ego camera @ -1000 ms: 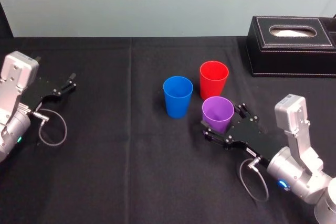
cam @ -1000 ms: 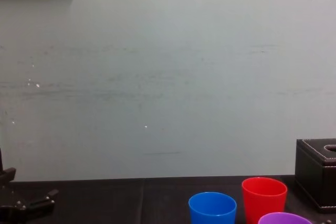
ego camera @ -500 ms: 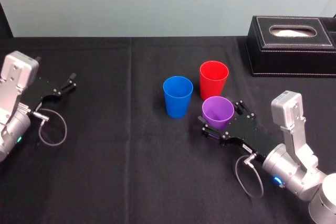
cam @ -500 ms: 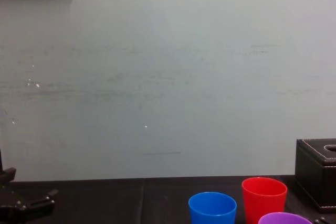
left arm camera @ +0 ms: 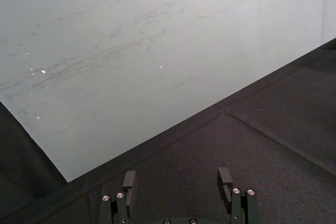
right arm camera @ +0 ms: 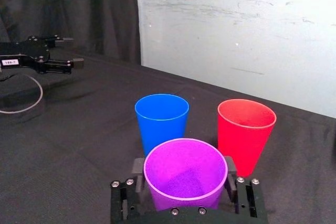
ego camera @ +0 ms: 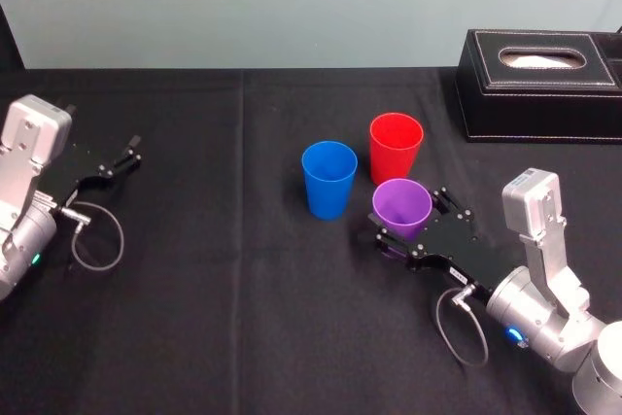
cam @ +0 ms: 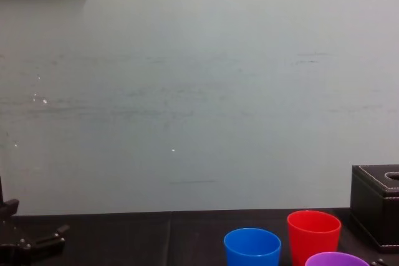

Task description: Stack the three plastic cups sequentially using one hand.

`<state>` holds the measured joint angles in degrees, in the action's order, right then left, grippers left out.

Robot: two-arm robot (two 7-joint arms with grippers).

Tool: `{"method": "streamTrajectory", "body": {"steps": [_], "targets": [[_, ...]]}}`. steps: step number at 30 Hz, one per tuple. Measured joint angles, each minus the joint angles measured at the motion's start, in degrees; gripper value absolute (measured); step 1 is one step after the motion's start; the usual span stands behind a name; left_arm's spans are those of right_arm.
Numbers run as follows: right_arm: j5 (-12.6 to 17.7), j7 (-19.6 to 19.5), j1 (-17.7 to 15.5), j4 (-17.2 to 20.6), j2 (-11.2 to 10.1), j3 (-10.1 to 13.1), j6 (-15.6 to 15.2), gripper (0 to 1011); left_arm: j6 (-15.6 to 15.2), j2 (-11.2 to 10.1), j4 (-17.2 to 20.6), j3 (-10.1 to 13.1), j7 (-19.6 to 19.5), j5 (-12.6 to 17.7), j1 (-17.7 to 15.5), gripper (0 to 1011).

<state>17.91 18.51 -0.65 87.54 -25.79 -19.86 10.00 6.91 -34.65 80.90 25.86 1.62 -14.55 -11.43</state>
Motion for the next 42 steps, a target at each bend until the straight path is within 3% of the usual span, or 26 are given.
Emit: {"method": "streamTrajectory", "body": {"steps": [5, 12, 30, 42], "targets": [[0.02, -0.01, 0.0, 0.03, -0.03, -0.04, 0.02, 812, 0.0, 0.0, 0.0, 0.0, 0.0, 0.0, 0.0, 1005], [0.04, -0.02, 0.0, 0.07, -0.06, -0.06, 0.03, 773, 0.0, 0.0, 0.0, 0.0, 0.0, 0.0, 0.0, 1005], [-0.04, -0.02, -0.01, 0.09, -0.04, 0.03, 0.0, 738, 0.0, 0.0, 0.0, 0.0, 0.0, 0.0, 0.0, 1005], [-1.73, 1.33, -0.62, 0.17, 1.1, 1.6, 0.38, 738, 0.0, 0.0, 0.0, 0.0, 0.0, 0.0, 0.0, 1004]]}}
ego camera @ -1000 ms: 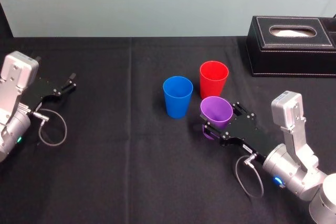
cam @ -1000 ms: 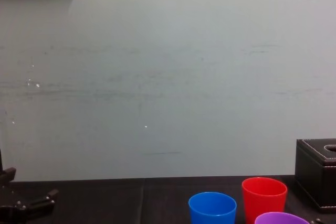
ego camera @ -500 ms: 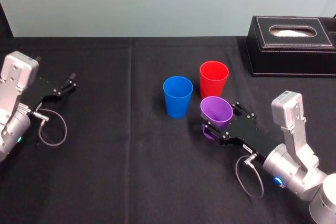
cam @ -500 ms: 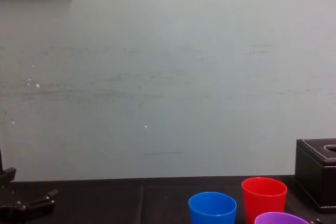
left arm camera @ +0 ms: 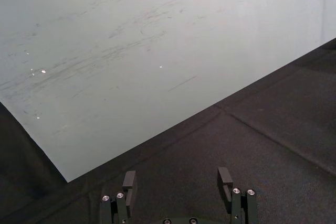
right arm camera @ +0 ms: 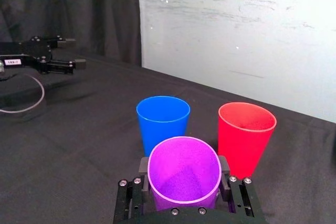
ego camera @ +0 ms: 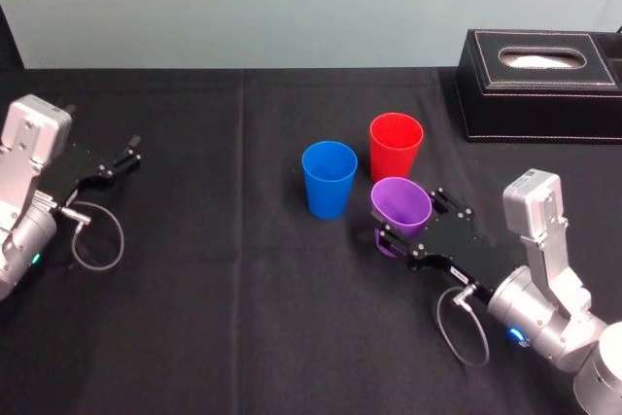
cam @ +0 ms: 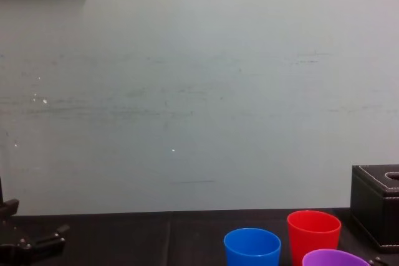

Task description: Stack the three plastic cups sequentially using one hand.

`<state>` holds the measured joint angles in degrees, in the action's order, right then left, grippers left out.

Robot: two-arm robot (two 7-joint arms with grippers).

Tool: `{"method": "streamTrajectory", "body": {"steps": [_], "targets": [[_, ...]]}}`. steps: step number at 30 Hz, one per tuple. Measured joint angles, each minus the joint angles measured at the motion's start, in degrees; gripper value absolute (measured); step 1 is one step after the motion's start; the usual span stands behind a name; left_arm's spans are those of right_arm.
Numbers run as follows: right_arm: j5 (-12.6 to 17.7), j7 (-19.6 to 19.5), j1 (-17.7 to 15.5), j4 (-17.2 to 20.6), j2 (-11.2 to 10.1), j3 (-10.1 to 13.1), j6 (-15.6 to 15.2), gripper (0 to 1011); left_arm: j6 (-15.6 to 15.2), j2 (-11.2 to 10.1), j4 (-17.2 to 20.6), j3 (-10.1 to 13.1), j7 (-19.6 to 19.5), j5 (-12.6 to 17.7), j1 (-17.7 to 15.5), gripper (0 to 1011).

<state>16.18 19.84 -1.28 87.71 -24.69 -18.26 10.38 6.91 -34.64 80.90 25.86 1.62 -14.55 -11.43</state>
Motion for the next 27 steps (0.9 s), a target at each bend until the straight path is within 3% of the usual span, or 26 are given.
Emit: {"method": "streamTrajectory", "body": {"steps": [4, 11, 21, 27], "targets": [[-0.06, 0.21, -0.5, 0.99, 0.42, 0.72, -0.37, 738, 0.0, 0.0, 0.0, 0.0, 0.0, 0.0, 0.0, 1005], [0.57, -0.36, -1.59, 4.87, 0.79, 2.83, -5.37, 738, 0.0, 0.0, 0.0, 0.0, 0.0, 0.0, 0.0, 1005], [2.03, 0.01, -2.68, 12.46, -0.7, 5.43, -9.7, 738, 0.0, 0.0, 0.0, 0.0, 0.0, 0.0, 0.0, 1005], [2.6, 0.01, -1.52, 16.05, -1.81, 6.63, -12.49, 739, 0.0, 0.0, 0.0, 0.0, 0.0, 0.0, 0.0, 1005]]}}
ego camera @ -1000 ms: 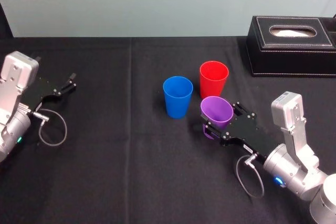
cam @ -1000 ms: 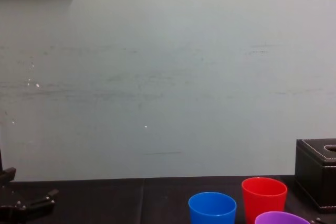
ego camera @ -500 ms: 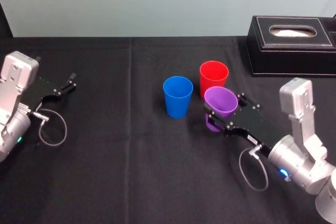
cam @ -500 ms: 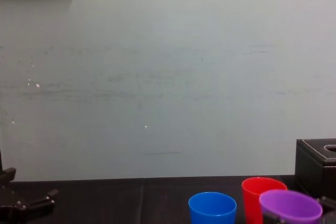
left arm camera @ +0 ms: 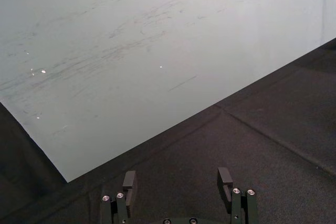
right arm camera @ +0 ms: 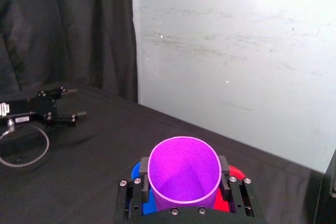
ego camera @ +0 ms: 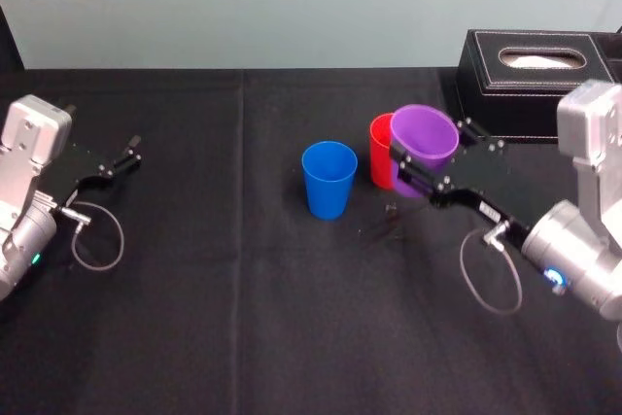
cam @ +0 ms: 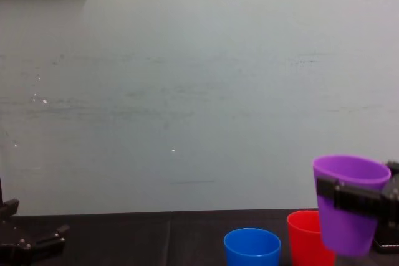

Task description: Stack the three plastic cups sequentially using one hand.

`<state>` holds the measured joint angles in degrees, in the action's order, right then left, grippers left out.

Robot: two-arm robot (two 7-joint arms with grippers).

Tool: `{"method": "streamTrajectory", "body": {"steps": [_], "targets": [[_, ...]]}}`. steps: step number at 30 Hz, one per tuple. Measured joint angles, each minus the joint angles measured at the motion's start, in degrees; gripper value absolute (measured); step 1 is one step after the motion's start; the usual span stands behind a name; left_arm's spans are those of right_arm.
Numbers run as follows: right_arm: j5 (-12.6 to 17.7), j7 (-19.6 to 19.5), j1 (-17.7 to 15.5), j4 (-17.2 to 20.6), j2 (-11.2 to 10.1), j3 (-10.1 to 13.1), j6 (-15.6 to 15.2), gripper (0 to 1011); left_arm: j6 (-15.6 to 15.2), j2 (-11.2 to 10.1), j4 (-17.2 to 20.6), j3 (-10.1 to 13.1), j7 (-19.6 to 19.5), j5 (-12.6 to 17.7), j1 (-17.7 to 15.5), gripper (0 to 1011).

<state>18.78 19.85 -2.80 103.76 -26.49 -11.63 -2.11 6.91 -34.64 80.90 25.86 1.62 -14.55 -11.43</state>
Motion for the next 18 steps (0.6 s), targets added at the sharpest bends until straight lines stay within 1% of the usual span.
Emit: {"method": "streamTrajectory", "body": {"steps": [1, 3, 9, 12, 18], "targets": [[0.0, 0.0, 0.0, 0.0, 0.0, 0.0, 0.0, 739, 0.0, 0.0, 0.0, 0.0, 0.0, 0.0, 0.0, 1005], [0.01, -0.16, 0.87, 0.39, -0.17, 0.19, -1.07, 738, 0.0, 0.0, 0.0, 0.0, 0.0, 0.0, 0.0, 1005], [0.08, -0.47, 3.96, 0.03, -0.16, 0.08, -3.54, 738, 0.0, 0.0, 0.0, 0.0, 0.0, 0.0, 0.0, 1004], [0.29, -0.64, 5.82, -0.87, 0.17, -0.27, -4.85, 739, 0.0, 0.0, 0.0, 0.0, 0.0, 0.0, 0.0, 1005], [0.93, -0.67, 10.14, -4.38, 1.33, -1.4, -6.79, 739, 0.0, 0.0, 0.0, 0.0, 0.0, 0.0, 0.0, 1005]]}}
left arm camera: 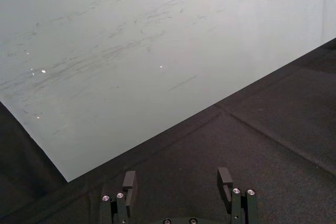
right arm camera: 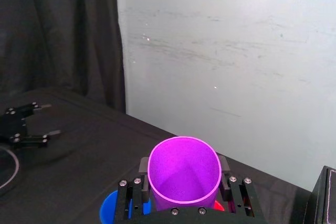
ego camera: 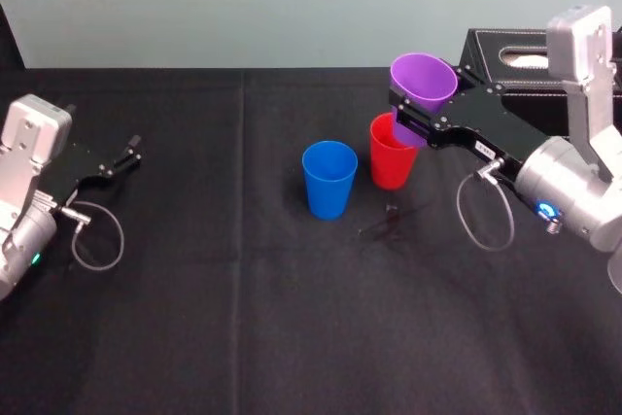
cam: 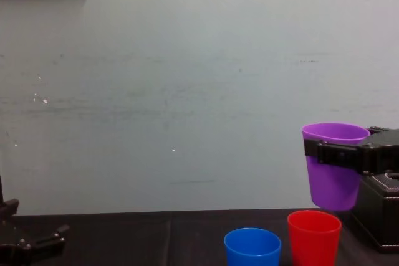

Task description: Stack the three plastic cups sequentially using one hand.

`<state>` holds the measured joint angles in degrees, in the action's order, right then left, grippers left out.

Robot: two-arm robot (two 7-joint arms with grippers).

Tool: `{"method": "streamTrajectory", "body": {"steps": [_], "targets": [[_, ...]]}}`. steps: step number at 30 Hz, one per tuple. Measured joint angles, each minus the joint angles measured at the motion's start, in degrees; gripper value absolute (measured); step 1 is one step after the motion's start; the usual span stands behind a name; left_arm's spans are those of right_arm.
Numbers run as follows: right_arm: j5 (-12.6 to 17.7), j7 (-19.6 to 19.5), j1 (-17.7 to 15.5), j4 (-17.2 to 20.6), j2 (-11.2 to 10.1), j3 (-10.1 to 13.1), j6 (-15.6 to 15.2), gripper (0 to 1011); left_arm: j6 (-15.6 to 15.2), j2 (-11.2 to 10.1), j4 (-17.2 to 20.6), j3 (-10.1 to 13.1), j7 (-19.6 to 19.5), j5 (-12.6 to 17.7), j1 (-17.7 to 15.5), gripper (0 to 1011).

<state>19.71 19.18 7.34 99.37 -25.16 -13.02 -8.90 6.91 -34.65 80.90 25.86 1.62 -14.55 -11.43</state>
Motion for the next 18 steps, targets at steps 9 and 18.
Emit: {"method": "streamTrajectory", "body": {"steps": [9, 18], "targets": [[0.49, -0.41, 4.4, -5.04, 1.8, -1.16, -0.45, 738, 0.0, 0.0, 0.0, 0.0, 0.0, 0.0, 0.0, 1005], [-0.32, -0.72, 7.81, -10.64, 3.83, -2.55, 1.68, 739, 0.0, 0.0, 0.0, 0.0, 0.0, 0.0, 0.0, 1005]]}}
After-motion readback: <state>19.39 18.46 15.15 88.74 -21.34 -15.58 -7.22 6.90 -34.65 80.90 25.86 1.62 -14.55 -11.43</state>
